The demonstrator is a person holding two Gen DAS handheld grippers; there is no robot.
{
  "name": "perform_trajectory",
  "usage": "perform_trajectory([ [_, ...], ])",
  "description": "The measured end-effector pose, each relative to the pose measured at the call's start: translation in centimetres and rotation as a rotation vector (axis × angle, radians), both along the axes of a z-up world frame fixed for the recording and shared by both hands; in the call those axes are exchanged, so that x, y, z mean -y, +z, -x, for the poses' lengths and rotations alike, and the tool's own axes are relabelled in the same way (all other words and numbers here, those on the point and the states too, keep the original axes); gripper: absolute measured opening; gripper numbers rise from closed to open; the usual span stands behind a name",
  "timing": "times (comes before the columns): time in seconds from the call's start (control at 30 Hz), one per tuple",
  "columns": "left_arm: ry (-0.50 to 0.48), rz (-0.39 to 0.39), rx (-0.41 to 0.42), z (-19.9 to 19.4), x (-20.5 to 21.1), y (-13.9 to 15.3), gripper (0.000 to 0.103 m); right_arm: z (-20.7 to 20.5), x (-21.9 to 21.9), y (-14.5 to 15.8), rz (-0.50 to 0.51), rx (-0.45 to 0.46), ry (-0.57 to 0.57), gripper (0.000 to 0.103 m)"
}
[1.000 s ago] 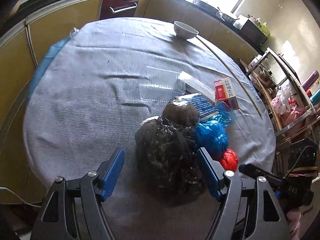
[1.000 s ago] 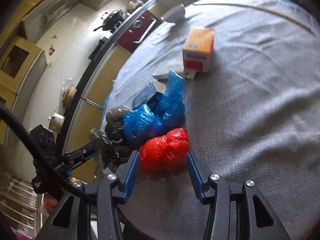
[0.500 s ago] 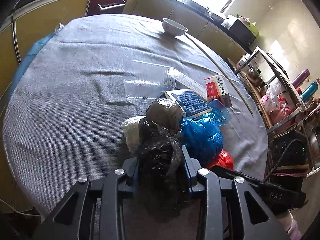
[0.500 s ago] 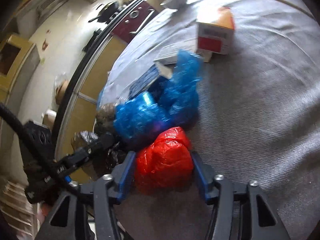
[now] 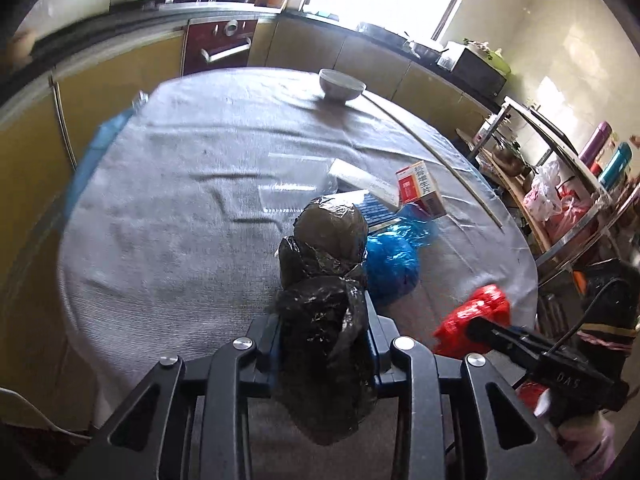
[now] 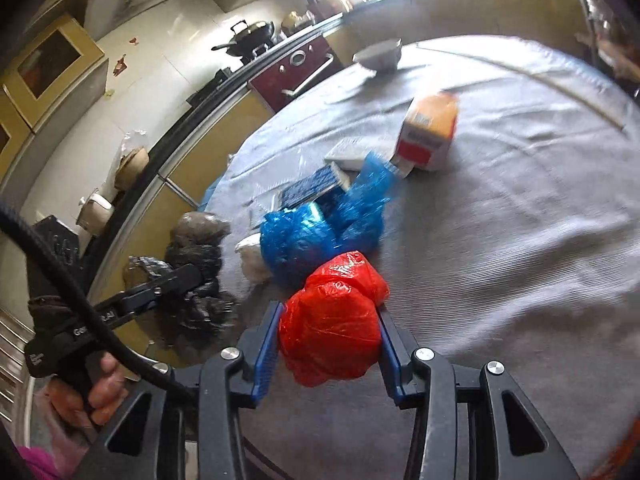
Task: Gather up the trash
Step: 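Grasp the black plastic bag with the left tool while the right tool grasps the red bag, then lower the black bag into the red basket with the left tool while the right tool drops the red bag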
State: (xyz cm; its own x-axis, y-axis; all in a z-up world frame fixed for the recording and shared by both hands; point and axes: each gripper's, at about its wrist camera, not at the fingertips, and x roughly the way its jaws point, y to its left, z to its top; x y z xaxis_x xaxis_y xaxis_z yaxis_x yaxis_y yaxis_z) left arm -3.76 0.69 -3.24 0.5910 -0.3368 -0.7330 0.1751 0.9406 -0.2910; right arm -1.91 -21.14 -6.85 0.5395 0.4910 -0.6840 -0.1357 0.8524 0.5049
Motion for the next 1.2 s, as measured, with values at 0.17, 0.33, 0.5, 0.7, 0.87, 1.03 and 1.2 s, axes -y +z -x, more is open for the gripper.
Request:
perform_trajectory([
  [0.17, -0.036, -0.052, 0.061, 1.5, 2.0, 1.1, 0.034, 2.4, 2.4, 1.6, 0.042, 0.067, -0.038, 0.047],
  [0.33, -0.091, -0.077, 0.080, 2.4, 4.4, 1.5, 0.034, 4.5, 4.9, 2.9, 0.092, 0.126, -0.099, 0.047],
  [0.5, -0.153, -0.103, 0.072, 3.2, 7.1, 1.4, 0.034, 6.0, 8.2, 3.4, 0.117, 0.140, -0.179, 0.047],
  [0.7, -0.232, -0.141, 0.069, 4.0, 10.4, 1.1, 0.034, 7.4, 12.3, 3.0, 0.122, 0.128, -0.276, 0.047],
  [0.87, -0.294, -0.159, 0.062, 4.6, 12.8, 0.9, 0.034, 8.4, 15.5, 2.6, 0.113, 0.115, -0.351, 0.047],
  [1.03, -0.367, -0.175, 0.068, 5.1, 15.2, 1.1, 0.034, 9.6, 18.0, 2.7, 0.120, 0.117, -0.411, 0.047],
  [1.2, -0.414, -0.183, 0.069, 5.5, 17.2, 1.1, 0.034, 10.8, 20.2, 2.6, 0.114, 0.111, -0.468, 0.047],
])
